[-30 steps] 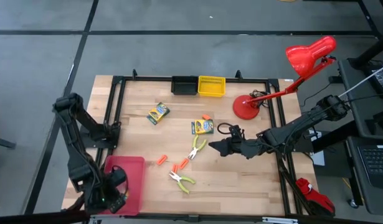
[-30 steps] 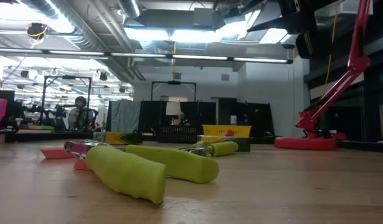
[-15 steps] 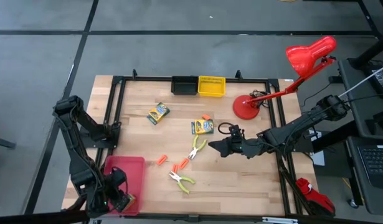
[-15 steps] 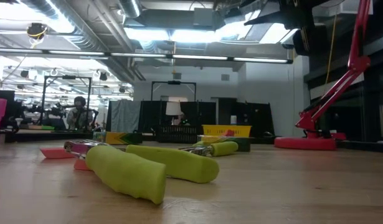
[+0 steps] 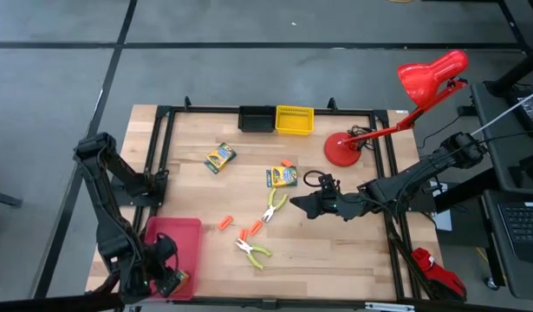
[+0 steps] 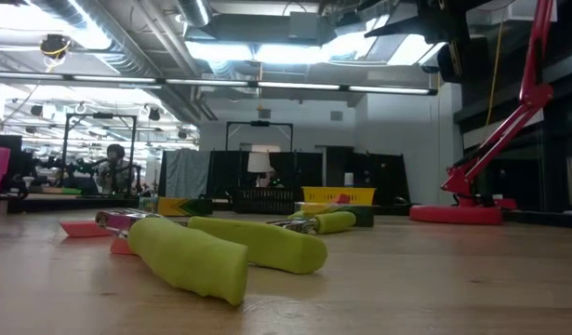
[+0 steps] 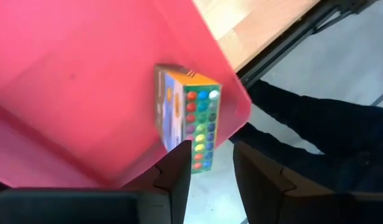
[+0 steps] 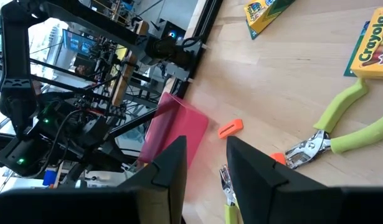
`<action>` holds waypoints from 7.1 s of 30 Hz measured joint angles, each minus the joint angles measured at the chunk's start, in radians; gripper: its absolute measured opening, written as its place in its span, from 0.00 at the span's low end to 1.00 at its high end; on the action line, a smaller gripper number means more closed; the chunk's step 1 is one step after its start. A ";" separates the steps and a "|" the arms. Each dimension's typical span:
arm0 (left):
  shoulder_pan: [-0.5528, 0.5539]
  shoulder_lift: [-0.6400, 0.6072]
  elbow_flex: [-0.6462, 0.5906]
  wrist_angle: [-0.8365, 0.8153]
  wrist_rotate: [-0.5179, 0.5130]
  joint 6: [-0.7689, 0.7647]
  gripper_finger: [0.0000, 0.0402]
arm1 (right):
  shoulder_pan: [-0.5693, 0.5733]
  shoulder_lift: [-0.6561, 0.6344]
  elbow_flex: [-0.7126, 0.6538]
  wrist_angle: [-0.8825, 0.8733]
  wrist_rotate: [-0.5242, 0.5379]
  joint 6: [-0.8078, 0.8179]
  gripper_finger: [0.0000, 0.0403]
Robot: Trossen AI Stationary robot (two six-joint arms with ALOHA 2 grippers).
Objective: Pick & Place School Supplies
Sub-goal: Put the crayon box into the red bin
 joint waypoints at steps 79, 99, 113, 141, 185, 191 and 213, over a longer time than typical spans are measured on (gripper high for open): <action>1.304 -0.514 -0.368 -0.121 -0.062 1.003 0.31 | -0.122 0.000 0.000 0.208 -0.039 -0.305 0.29; 1.853 -0.317 -0.518 0.310 0.354 1.212 0.13 | -0.494 0.126 0.318 -0.193 -0.609 -0.470 0.29; 1.991 -0.167 -0.519 0.378 0.455 1.330 0.01 | -0.591 0.503 0.540 -0.241 -0.891 -0.569 0.29; 1.998 0.051 -0.518 0.442 0.552 1.410 0.00 | -0.616 0.595 0.627 -0.393 -0.795 -0.542 0.29; 1.853 -0.018 -0.519 0.364 0.429 1.302 0.00 | -0.734 0.765 0.626 -0.279 -0.841 -0.502 0.16; 1.881 -0.018 -0.519 0.378 0.439 1.306 0.00 | -0.745 0.776 0.646 -0.267 -0.835 -0.500 0.16; 1.867 -0.018 -0.519 0.384 0.444 1.285 0.00 | -0.736 0.991 0.958 -0.489 -0.840 -0.595 0.16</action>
